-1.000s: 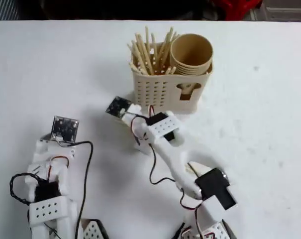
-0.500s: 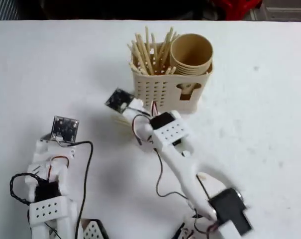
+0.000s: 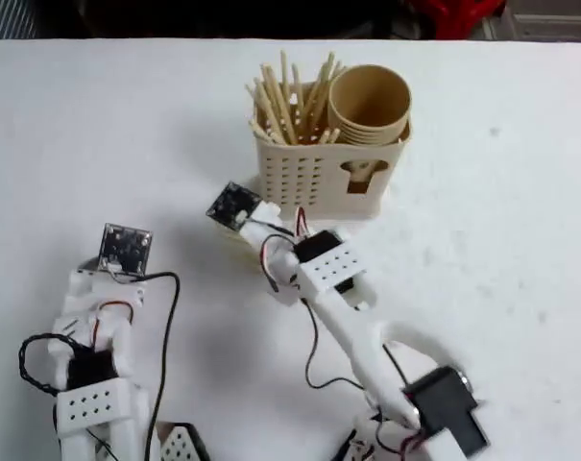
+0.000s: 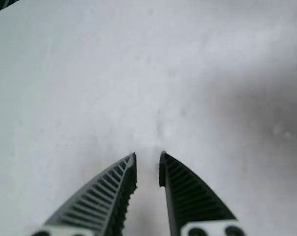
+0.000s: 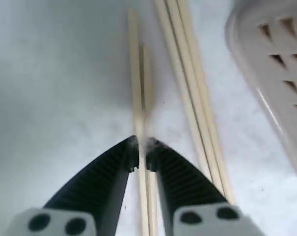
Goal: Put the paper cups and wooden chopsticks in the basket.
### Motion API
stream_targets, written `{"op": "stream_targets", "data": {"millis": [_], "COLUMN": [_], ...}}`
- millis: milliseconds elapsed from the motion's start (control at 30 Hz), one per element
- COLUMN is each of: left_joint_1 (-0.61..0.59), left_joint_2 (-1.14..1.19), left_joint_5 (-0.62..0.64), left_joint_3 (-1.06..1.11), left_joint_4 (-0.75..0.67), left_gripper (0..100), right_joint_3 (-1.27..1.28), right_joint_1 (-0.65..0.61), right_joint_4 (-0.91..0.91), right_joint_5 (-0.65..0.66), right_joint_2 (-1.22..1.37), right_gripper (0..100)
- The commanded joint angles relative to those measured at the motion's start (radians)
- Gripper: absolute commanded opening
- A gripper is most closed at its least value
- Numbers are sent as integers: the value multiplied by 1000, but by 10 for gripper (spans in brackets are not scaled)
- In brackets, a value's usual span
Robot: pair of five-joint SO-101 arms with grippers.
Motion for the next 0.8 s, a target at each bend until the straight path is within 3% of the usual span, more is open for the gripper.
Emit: {"op": "stream_targets", "data": {"millis": [0, 567, 700, 767], "left_joint_1": [13, 13, 13, 13], "left_joint_2": [-10, -10, -10, -10], "left_joint_5": [6, 6, 6, 6], "left_joint_3": [-5, -5, -5, -5], "left_joint_4": [-18, -18, -18, -18], "left_gripper": [94, 94, 94, 94], "right_joint_3": [-5, -21, -21, -21], "right_joint_1": [1, -5, -5, -7], "right_joint_4": [-50, -68, -64, -47], "right_joint_5": [20, 21, 18, 11], "right_joint_2": [42, 148, 148, 137], "right_gripper": [132, 114, 8, 24]}}
